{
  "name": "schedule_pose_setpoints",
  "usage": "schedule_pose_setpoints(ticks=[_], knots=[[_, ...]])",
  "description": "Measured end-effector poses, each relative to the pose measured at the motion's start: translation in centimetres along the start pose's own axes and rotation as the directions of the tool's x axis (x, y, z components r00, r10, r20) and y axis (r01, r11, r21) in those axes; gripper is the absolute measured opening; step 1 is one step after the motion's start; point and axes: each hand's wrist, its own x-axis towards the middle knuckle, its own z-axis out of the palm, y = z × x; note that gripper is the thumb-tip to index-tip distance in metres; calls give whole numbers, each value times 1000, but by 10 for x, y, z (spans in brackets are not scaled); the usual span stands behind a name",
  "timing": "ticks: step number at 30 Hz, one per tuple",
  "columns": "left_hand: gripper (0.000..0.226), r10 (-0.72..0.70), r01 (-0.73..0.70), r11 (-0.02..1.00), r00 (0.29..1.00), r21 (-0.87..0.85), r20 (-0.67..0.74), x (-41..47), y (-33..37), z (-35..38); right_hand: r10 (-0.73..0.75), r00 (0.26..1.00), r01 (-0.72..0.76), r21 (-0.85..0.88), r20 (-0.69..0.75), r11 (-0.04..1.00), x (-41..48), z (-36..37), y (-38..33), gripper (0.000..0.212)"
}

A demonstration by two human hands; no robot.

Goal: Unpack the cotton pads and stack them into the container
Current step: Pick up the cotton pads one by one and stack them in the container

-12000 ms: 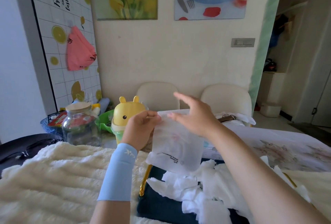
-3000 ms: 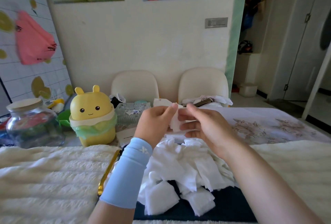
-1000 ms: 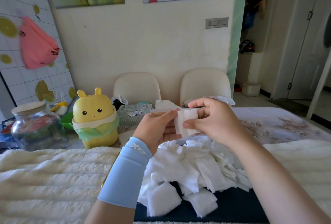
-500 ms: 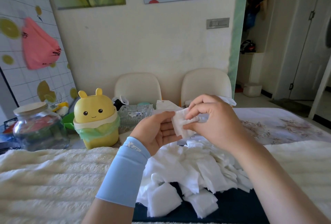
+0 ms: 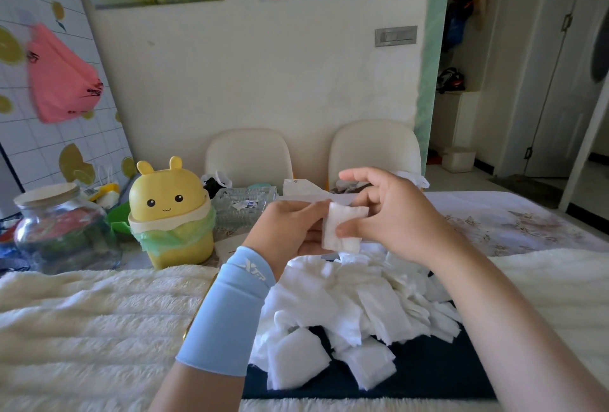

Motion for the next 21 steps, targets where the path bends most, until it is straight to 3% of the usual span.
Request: schedule_pose_setpoints(ticks=[3,5,9,12,14,16,19,21], knots=[[46,10,-12,1000,996,27,86,-3,2,-2,-4,999,3,-38,-41,999,0,0,1,76],[39,52,-68,993,985,97,161,-6,3,-6,31,1000,-31,-12,-4,999,-1,-3,0,70],[31,70,-108,985,962,132,263,-7,2,-12,135,964,-199,283,230,938,-5,-7,3,38],[28,58,-98,981,972,166,229,-7,2,-14,191,962,-258,409,198,875,-3,-5,7,25],[28,49,-79,980,986,183,161,-3,0,-16,152,979,-181,242,135,953,-3,-9,7,23],[28,55,-62,977,998,204,43,3,-3,-18,74,980,-50,-129,184,990,-6,-18,5,23],[23,54,-35,975,995,217,-84,9,-6,-20,283,826,-1,-500,488,866,-14,-22,2,29],[22,48,-22,978,992,206,-121,10,-6,-20,401,756,-14,-599,518,801,-18,-16,1,31]])
